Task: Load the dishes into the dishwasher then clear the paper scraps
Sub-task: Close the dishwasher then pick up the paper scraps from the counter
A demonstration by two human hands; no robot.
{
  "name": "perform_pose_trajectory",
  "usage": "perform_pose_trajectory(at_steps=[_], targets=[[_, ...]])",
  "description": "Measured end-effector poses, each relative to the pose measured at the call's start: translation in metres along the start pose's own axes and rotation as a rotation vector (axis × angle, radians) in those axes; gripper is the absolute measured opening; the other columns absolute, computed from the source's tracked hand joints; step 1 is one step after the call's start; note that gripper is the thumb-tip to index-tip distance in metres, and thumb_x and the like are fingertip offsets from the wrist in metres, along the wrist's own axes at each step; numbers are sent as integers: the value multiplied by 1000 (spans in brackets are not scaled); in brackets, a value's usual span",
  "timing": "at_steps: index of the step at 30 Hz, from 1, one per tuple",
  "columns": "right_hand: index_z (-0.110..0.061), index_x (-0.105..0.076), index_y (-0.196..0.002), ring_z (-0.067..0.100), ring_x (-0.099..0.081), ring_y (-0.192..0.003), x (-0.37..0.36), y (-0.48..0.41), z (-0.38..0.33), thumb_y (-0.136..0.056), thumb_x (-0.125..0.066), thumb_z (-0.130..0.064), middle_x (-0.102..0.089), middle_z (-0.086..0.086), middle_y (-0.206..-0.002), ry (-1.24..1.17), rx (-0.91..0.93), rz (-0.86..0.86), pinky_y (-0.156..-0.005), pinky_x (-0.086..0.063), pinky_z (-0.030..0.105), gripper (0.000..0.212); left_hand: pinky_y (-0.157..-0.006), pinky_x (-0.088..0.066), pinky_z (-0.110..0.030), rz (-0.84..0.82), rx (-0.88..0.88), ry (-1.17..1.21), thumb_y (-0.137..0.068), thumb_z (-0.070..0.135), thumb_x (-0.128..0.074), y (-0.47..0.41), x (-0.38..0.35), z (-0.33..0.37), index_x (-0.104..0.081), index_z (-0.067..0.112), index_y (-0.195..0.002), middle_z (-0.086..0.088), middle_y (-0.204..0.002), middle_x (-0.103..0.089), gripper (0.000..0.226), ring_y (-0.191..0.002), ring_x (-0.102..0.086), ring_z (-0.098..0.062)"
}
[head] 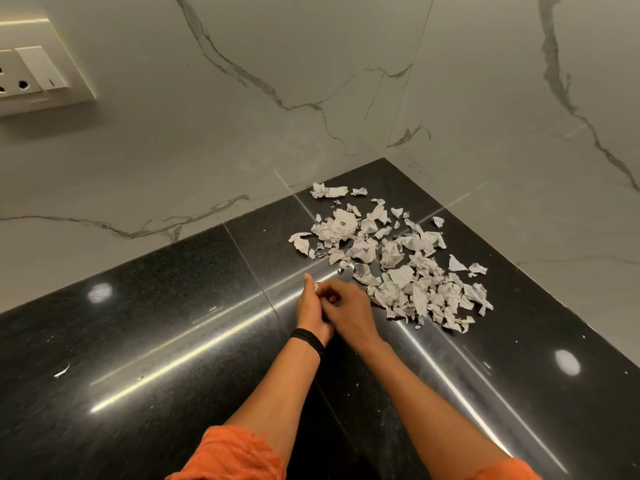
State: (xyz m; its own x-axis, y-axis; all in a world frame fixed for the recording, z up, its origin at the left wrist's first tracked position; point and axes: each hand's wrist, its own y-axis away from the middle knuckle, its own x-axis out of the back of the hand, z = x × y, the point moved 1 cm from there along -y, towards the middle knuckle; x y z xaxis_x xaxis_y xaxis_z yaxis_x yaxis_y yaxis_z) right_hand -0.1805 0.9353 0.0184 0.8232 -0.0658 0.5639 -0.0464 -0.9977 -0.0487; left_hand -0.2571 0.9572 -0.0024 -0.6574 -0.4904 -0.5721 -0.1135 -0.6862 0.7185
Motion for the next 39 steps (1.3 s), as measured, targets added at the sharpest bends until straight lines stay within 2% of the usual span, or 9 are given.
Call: perform_pose_trajectory(at_steps=[4,7,9,13,19,26,28,31,39], targets=[[-27,-71,-87,2,-61,-87,3,-19,-2,-78,-80,-19,-64,-8,-95,-109,-92,-90,-79,-50,19,15,-71,-58,-36,7,8,84,-100,61,-38,-4,4,11,-66,7,-112,-13,-91,-72,61,-80,-72,-24],[-18,-75,-93,16,-70,-89,14,-40,-1,-85,-77,-17,-74,0,-92,-303,-186,-134,-87,-59,37,9,-47,-47,-22,8,-8,168,-101,59,-40,-4,2,23,-60,11,-88,-4,-69,-59,53,-52,-56,-12],[-16,-74,-103,13,-67,-90,21,-55,12,-90,-71,-12,-72,-2,-102,-92,-133,-43,-89,-58,37,13,-37,-32,-17,55,-28,202,-100,56,-45,-7,2,30,-49,18,-76,5,-59,-40,46,-42,-36,-6],[-15,-72,-118,22,-63,-95,28,-75,35,-93,-65,-13,-65,5,-112,402,36,-62,-89,-51,38,26,-40,-32,-17,58,-23,222,-99,57,-47,-15,5,32,-50,17,-77,6,-61,-41,45,-46,-35,-6],[-14,-73,-96,26,-57,-93,21,-68,46,-95,-58,-16,-69,5,-97,677,154,-74,-76,-45,39,15,-44,-37,-17,55,-33,201,-100,55,-47,-15,7,28,-54,14,-87,3,-62,-47,43,-49,-41,-6],[-20,-74,-97,-1,-59,-82,19,-34,15,-94,-67,-24,-66,-15,-87,30,63,94,-69,-44,14,8,-60,-49,-24,49,-44,43,-99,58,-48,-19,6,18,-58,15,-98,-1,-72,-57,44,-61,-54,-12],[-22,-76,-94,4,-57,-84,10,-26,9,-93,-66,-28,-63,-12,-86,33,118,15,-70,-47,21,11,-73,-56,-33,34,-34,4,-97,61,-50,-21,3,14,-60,16,-99,-5,-81,-64,46,-74,-65,-19],[-23,-79,-90,13,-51,-93,0,-28,13,-86,-72,-30,-54,-4,-93,106,95,-49,-76,-43,25,11,-65,-57,-32,19,-10,-18,-97,59,-51,-18,-2,14,-58,15,-104,-6,-81,-65,45,-70,-67,-19],[-19,-68,-98,0,-60,-75,6,-53,-1,-74,-80,-10,-70,-7,-92,-153,19,-227,-73,-50,20,29,-93,-57,-40,-86,-17,42,-93,60,-55,-25,-4,26,-62,4,-122,-18,-110,-73,63,-102,-73,-28]])
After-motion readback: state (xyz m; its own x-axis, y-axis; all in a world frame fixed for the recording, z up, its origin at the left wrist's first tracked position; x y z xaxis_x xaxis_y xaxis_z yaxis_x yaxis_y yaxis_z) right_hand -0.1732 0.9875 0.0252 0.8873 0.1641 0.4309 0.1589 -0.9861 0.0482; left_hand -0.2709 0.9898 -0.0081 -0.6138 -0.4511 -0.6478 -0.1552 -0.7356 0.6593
